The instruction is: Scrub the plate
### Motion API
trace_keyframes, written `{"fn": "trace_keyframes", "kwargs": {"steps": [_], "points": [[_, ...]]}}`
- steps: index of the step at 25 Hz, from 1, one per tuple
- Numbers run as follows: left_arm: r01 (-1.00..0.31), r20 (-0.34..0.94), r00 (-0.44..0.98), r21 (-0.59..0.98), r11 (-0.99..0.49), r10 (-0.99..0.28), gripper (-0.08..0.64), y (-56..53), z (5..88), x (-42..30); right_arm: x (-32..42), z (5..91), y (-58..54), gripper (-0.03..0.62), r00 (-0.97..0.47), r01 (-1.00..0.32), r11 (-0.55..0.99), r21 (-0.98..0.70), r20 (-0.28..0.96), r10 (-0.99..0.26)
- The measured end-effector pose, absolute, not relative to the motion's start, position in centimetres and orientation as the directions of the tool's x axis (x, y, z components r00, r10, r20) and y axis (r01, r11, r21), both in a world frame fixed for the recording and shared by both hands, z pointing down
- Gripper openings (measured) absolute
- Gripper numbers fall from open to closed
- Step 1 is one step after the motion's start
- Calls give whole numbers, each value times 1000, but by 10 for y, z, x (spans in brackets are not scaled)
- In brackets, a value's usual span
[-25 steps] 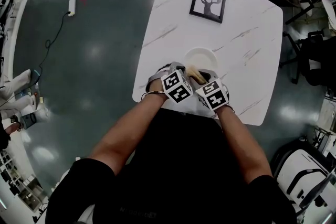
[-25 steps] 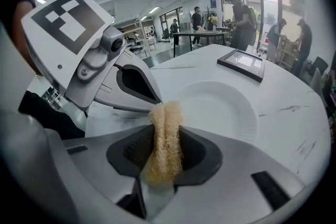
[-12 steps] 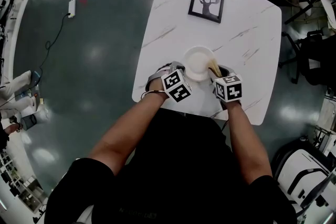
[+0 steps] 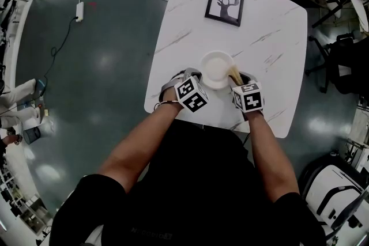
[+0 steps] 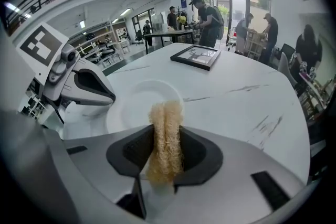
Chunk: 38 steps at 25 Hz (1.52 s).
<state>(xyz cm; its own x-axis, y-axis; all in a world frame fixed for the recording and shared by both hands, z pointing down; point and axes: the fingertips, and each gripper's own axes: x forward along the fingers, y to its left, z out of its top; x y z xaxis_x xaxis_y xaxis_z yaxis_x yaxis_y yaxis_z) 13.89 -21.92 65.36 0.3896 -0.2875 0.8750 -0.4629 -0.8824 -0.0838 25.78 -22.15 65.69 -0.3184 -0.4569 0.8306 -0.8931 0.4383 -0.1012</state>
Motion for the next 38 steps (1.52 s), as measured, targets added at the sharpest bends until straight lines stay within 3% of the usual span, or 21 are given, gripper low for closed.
{"fn": "trace_keyframes", "kwargs": {"steps": [6,13,29,38], "points": [[-492,872,384,-87,-866,-305,8,-223,651,141,257,660,-221,137,-290,-873,486,-44,847,-445],[-530,872,370,-85,-844,-320,8,-222,646,138,250,640,-217,137,-360,-855,511,-88,810,-463],[-708,817,480,147,-691,-319,8,-166,603,146,257,591,-163,137,-528,-819,519,-246,676,-513],[-750,754,495,120,-650,-432,8,-152,565,168,266,563,-134,135,-612,-771,563,-297,592,-525]]}}
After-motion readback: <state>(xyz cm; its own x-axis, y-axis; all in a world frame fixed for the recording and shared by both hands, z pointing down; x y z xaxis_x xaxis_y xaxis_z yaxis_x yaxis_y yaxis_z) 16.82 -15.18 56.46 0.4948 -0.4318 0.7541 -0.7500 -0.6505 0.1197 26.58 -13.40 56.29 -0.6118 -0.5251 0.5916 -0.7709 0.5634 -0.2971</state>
